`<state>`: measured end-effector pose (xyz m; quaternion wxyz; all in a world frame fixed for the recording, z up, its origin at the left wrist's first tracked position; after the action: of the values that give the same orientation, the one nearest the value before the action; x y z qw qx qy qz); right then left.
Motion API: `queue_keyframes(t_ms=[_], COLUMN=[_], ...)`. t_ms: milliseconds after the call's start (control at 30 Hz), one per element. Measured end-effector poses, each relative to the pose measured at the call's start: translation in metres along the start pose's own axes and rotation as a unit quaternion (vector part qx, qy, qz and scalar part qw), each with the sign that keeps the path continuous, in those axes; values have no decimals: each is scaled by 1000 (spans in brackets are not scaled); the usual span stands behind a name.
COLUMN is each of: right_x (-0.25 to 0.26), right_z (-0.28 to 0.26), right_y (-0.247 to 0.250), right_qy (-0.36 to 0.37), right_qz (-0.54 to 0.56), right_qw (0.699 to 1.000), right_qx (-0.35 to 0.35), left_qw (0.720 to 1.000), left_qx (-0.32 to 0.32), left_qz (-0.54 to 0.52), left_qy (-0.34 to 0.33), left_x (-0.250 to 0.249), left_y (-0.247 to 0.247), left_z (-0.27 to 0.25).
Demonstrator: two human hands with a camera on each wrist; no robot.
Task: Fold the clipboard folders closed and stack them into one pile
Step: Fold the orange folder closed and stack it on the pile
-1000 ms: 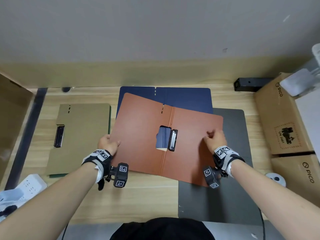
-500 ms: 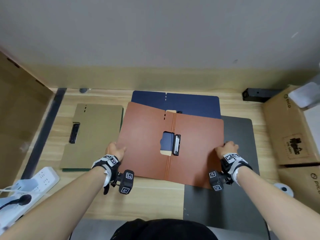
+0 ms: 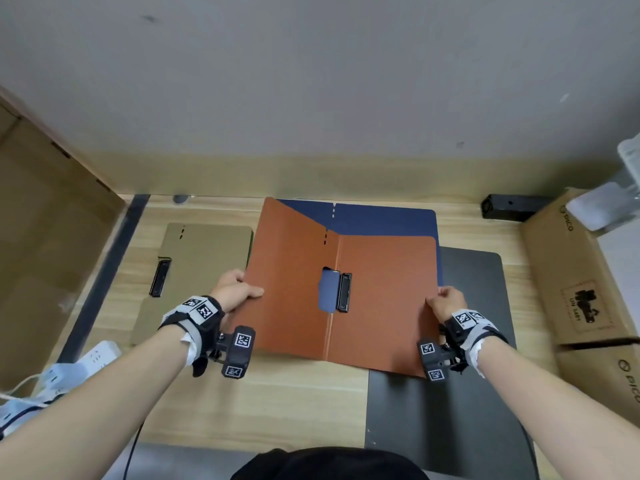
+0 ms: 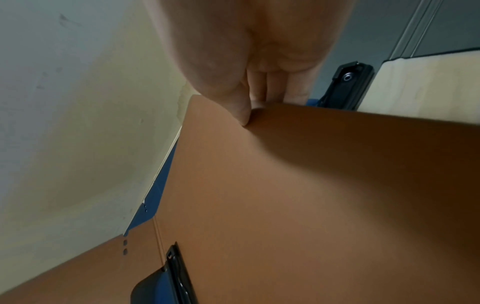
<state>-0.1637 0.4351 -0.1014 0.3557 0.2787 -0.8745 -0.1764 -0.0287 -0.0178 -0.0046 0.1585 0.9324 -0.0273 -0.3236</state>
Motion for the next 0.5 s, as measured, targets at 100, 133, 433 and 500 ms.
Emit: queue_keyframes(t_ms=[100,133,433,500], right_x=[-12,-14,-20,-15], right_z=[11,13,9,-3], right_y=[-2,-1,7,8], right_qy=[-7,-6,-5,-3], right_qz=[14,19,135,172], right_qw=[1000,999,985,979], right_qx=[27,34,103,112], left_qw=[996,992,963,965], left_qx=[69,87,184,185], left_qz=[-13,-14,4,8], left_qy=[-63,-89,-199,-185], left_x=[-41,-55,-95,-86], left_y=[-28,-39,-144,-163], left_z=[-15,-22,-39,-29])
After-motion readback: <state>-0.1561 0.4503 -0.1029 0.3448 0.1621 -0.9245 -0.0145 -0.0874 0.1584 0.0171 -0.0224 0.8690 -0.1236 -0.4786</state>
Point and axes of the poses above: each hand's wrist, its own z-axis towards the middle knuckle, its own y-axis out of the back of the hand, x = y × z, the point moved 8 cm from there along z, towards the middle knuckle, and after that the axes turned 10 degrees about x, right-handed, at the moved point
